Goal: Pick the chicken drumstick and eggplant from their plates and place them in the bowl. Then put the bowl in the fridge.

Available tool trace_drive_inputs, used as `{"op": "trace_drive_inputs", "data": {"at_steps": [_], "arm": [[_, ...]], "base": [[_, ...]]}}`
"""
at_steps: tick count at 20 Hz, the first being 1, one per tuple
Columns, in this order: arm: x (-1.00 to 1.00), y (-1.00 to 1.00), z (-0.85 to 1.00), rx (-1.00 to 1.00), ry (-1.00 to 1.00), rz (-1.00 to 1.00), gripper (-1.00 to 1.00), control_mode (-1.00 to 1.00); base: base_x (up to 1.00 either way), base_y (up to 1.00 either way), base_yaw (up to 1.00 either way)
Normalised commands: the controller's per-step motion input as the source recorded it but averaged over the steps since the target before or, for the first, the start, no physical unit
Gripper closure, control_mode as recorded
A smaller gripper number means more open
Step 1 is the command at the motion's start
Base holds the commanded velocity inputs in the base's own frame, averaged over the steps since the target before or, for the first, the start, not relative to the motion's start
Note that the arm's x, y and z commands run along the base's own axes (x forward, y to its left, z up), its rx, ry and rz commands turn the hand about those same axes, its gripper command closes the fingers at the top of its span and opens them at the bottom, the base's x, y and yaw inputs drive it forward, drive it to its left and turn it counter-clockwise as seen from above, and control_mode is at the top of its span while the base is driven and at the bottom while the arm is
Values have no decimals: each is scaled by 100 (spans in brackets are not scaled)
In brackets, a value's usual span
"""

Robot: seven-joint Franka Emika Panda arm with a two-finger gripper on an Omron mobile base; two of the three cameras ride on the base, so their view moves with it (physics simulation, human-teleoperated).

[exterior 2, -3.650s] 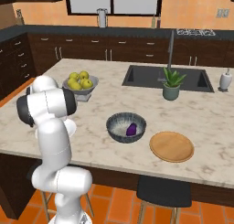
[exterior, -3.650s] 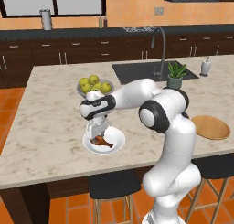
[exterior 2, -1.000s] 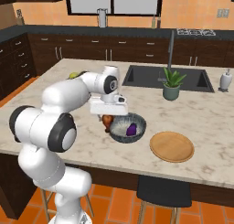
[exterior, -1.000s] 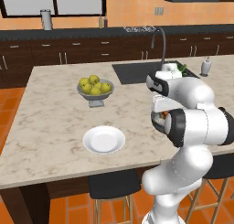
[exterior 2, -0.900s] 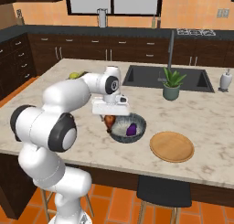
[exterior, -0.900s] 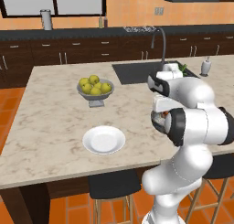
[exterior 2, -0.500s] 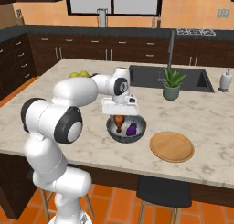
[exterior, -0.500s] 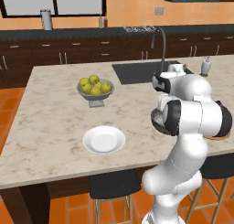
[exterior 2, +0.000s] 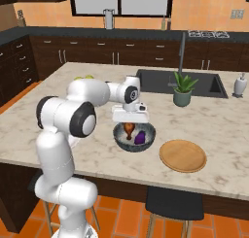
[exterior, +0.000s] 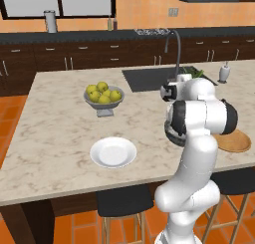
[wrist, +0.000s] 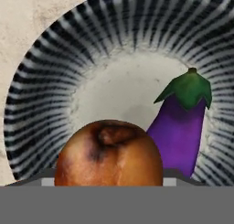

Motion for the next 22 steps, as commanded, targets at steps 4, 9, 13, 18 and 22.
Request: {"op": "trace_drive_inputs", "data": {"at_steps": [4, 9, 13, 18, 22], "arm": [[20, 10, -32, 0, 0, 0, 100, -100], [9, -1, -40, 0, 0, 0, 100, -100], [0, 0, -35, 0, 0, 0, 100, -100], [23, 0, -13, 0, 0, -1, 100, -100], [19, 0, -7, 0, 0, 0, 100, -100]], "base": [[0, 0, 0], [0, 0, 0], [0, 0, 0], [0, 0, 0], [0, 0, 0]]}}
